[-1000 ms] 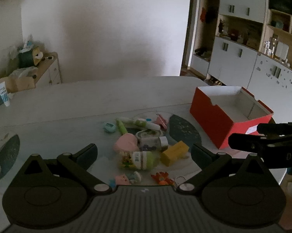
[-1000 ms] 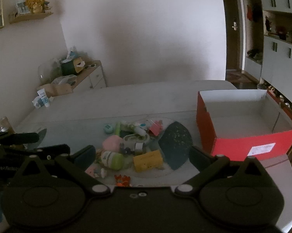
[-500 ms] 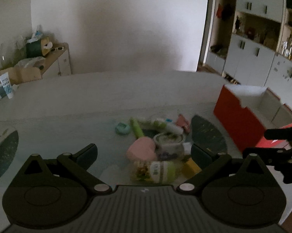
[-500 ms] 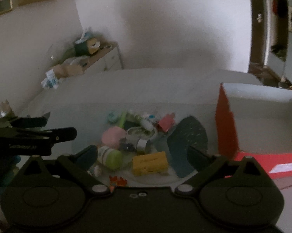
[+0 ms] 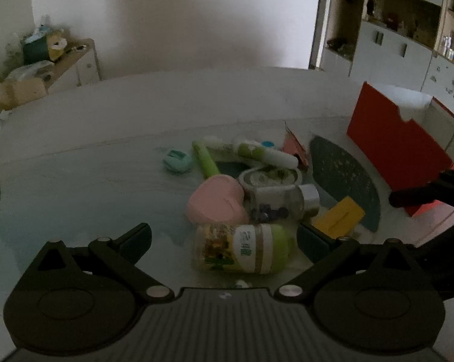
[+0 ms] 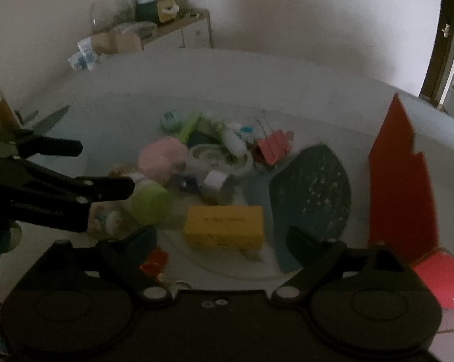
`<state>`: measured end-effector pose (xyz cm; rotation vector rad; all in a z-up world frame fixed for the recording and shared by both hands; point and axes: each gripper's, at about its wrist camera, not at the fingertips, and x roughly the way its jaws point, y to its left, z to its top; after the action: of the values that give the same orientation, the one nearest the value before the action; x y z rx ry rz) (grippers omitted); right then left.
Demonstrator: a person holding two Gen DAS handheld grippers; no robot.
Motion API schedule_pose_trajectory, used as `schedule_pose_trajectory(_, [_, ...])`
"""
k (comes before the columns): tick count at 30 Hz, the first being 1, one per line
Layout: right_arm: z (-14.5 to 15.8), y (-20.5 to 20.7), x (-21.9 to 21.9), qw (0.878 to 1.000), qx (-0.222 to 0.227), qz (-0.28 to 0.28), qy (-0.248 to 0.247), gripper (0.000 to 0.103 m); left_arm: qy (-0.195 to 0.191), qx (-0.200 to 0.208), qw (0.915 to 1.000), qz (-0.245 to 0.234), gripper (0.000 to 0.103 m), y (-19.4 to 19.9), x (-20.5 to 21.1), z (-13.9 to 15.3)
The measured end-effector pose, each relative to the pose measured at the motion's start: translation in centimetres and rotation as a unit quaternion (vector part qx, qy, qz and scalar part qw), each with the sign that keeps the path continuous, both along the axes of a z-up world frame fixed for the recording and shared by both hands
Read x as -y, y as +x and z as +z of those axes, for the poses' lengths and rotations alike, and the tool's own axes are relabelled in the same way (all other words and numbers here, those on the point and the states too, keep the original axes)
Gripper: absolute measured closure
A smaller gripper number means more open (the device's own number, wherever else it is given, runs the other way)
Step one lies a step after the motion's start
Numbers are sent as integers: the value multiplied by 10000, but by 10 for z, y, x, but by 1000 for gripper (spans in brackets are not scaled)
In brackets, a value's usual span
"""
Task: Organize rigid objects
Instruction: 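Grasp the green-capped jar with the left tool while the right tool grasps the yellow box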
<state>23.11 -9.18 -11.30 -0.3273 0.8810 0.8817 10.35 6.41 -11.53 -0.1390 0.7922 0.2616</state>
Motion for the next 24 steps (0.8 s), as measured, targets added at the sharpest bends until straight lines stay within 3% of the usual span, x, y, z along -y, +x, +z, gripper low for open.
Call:
schedule_pose_trajectory(9, [-24, 7, -13, 9998, -7, 114, -190, 13, 57, -263, 9996, -47, 0, 18, 2, -22])
schedule_pose_trajectory(15, [-32, 9, -19, 9997, 16, 62, -254, 21, 40, -333, 9994, -22, 1, 22, -1, -28])
schedule_pose_trajectory(19, [-32, 8, -21, 9996, 37, 4, -276, 32, 6, -303, 9995, -70, 11, 21, 0, -27])
schedule_pose_trajectory(22, [-31, 7, -22, 9995, 64, -35, -296, 33, -28, -347, 9994, -73, 20, 21, 1, -27])
schedule_pose_trajectory(24, [-31, 6, -23, 9994, 106, -54, -324, 33, -8, -377, 9993, -37, 20, 20, 1, -26])
